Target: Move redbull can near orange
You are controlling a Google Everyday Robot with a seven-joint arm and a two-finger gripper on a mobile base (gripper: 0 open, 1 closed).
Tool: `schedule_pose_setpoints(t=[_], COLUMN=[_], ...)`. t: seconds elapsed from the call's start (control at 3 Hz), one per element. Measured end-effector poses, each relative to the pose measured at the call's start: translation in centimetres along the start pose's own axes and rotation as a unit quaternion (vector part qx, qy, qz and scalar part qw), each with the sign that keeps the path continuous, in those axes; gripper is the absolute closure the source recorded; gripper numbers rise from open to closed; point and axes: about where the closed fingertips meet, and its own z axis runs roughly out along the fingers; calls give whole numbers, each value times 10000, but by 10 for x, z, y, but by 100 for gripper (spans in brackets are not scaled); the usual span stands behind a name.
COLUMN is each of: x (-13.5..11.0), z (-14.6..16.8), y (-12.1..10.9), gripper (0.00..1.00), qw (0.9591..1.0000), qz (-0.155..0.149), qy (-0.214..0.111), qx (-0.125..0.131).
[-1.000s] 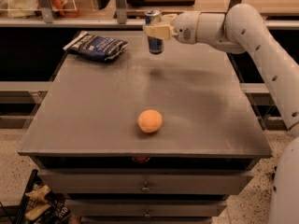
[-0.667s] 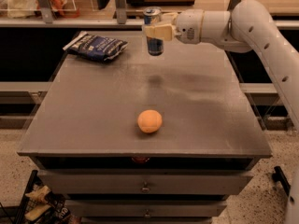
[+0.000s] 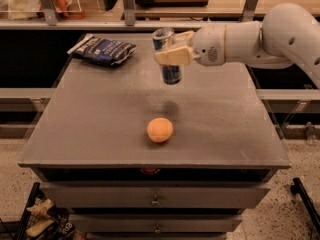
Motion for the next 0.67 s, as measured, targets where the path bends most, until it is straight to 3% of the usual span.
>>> schedule_pose_setpoints(t=[0.33,0.67], x=[14,12], z=[6,6], y=[9,8], gripper=[100,100], qw=[9999,9999], qz=[81,67], qy=[113,98], qx=[-95,-89])
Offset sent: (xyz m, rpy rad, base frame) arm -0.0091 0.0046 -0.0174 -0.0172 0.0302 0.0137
